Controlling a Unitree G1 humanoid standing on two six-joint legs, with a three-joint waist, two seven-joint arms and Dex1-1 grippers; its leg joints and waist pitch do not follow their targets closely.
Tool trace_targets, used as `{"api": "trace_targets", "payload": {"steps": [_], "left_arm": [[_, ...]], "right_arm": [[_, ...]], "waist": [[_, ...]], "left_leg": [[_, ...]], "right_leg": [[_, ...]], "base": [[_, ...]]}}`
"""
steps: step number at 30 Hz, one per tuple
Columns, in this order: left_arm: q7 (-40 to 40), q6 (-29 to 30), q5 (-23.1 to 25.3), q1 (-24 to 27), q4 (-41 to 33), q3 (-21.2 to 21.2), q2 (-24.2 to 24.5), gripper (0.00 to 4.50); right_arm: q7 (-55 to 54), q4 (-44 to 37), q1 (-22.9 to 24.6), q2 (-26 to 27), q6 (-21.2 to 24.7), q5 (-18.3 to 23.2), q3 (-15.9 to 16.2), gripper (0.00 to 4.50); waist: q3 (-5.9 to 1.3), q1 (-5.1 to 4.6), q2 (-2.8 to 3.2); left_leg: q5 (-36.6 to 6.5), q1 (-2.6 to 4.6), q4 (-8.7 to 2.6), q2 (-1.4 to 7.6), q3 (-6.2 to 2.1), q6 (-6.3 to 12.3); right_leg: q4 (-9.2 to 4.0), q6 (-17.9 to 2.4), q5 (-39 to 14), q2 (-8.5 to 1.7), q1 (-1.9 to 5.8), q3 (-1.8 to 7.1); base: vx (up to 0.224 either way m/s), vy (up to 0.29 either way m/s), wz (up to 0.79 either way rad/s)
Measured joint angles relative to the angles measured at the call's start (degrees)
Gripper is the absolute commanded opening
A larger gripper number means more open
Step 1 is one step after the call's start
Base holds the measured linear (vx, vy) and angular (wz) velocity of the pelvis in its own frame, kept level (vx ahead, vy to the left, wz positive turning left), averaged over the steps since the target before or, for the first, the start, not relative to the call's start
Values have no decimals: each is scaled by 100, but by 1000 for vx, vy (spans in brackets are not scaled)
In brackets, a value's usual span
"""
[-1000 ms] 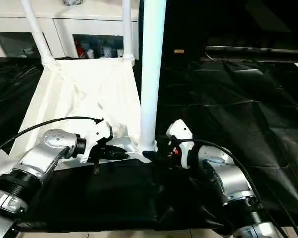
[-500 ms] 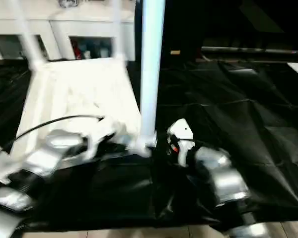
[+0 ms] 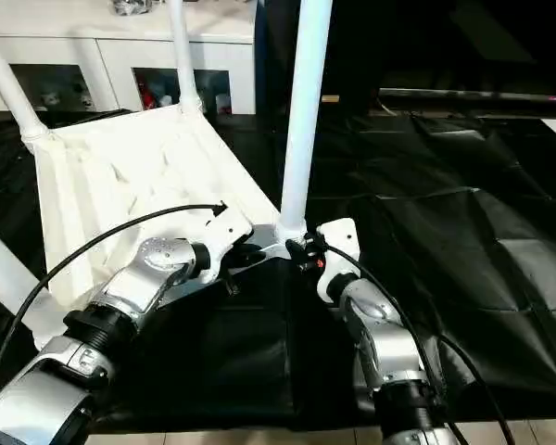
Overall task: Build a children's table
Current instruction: Rotate leg to tighten
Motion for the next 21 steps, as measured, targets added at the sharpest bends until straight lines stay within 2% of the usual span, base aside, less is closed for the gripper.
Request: {"api": "trace_targets", "payload": {"steps": [1,3,5,6,9,12,17,21], "left_arm": [[-62,-21,-5,9,-12,0,29,0],[-126,-44,-9,27,-29,4,59,0],[-265,-102,-13,55,-58,-1,122,0],[-387,-146,-27,91,-93,-7,178,0],[-784,-233,-100,210,-248,-19,387,0],[-1208,-286,-220,320,-407,-35,587,0],[-1951,-269,-394,559,-841,-115,884,0],[-2058,-231,-415,587,-902,-114,919,0]], "right_arm": [[152,-57,27,-85,24,39,29,170],[361,-137,39,-208,84,71,72,169],[639,-279,120,-374,123,120,130,194],[803,-322,136,-508,128,146,153,213],[1388,-567,147,-936,270,332,172,219],[1837,-786,141,-1212,422,484,172,258],[2244,-842,91,-1567,550,516,201,301],[2343,-842,53,-1608,574,511,242,345]], "waist": [[0,5,0],[0,7,0],[1,14,1],[1,20,1],[2,37,3],[2,51,1],[3,138,1],[5,138,-4]], "left_leg": [[0,0,0,0,0,0],[0,0,-1,1,0,1],[0,0,-1,1,-1,1],[0,0,0,1,-1,1],[1,2,2,2,-1,1],[1,1,2,3,-2,1],[-1,3,4,5,-2,3],[-3,0,9,4,-1,7]], "right_leg": [[0,0,0,0,0,0],[1,0,0,0,0,-1],[1,0,0,0,0,-2],[1,0,0,0,1,-2],[2,0,0,0,1,0],[4,0,0,1,2,-2],[-4,-1,0,-6,-3,-2],[-5,-1,0,-8,-3,-1]], "base": [[0,0,0],[0,0,0],[0,0,0],[0,0,0],[0,0,0],[0,0,0],[0,0,0],[0,0,0]]}}
